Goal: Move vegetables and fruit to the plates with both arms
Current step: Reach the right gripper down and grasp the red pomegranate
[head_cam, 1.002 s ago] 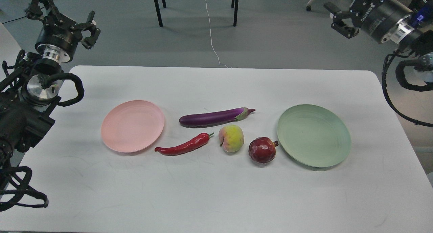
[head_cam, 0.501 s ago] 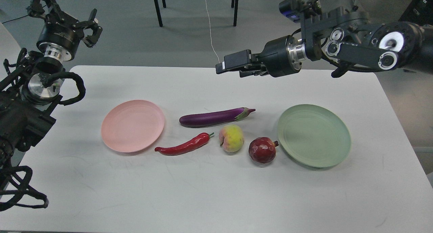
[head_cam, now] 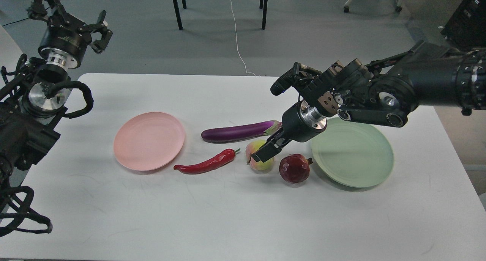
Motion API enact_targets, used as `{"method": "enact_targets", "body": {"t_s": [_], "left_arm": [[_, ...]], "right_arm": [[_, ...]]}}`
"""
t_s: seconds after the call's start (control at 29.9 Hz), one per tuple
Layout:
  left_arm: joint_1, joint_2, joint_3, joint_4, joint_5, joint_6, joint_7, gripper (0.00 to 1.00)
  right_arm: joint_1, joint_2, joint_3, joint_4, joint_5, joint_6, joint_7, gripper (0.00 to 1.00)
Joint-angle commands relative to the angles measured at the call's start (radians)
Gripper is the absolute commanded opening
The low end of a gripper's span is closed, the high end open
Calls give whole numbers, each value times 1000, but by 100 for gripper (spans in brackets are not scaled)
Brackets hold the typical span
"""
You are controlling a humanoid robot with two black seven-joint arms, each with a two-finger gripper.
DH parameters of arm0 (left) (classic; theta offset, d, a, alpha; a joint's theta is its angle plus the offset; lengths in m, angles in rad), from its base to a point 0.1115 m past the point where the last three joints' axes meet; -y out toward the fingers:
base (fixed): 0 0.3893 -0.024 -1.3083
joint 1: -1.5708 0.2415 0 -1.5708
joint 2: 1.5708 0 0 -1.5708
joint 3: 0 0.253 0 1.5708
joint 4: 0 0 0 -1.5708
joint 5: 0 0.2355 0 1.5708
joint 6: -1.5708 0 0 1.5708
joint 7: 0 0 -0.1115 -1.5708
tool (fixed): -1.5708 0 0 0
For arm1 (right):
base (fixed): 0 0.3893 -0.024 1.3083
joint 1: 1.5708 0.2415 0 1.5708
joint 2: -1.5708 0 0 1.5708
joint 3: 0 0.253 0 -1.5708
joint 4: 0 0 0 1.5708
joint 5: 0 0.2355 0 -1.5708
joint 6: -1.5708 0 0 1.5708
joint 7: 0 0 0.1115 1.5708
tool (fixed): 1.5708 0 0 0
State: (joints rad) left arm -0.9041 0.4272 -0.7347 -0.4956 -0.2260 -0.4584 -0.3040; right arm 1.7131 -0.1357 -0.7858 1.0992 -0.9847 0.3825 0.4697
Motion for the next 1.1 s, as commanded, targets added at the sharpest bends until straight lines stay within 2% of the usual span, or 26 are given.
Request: {"method": "enact_targets", "body": {"t_s": [0.0,0.13,0.7,1.07], "left_arm": [[1,2,0,0,1,0,-1,98],[4,7,0,0,-1,-2,-6,98],[1,41,1,0,10,-29,0,98],[4,65,1,0,10,-30,0,98]], "right_arm": [[5,5,-52,-1,-80,-1,-2,94],[-7,18,-107,-5,-152,-5,0,94],[-98,88,-115,-99,-152,-7,0,91],[-92,82,-159,-41,-169,-5,7,76]]}}
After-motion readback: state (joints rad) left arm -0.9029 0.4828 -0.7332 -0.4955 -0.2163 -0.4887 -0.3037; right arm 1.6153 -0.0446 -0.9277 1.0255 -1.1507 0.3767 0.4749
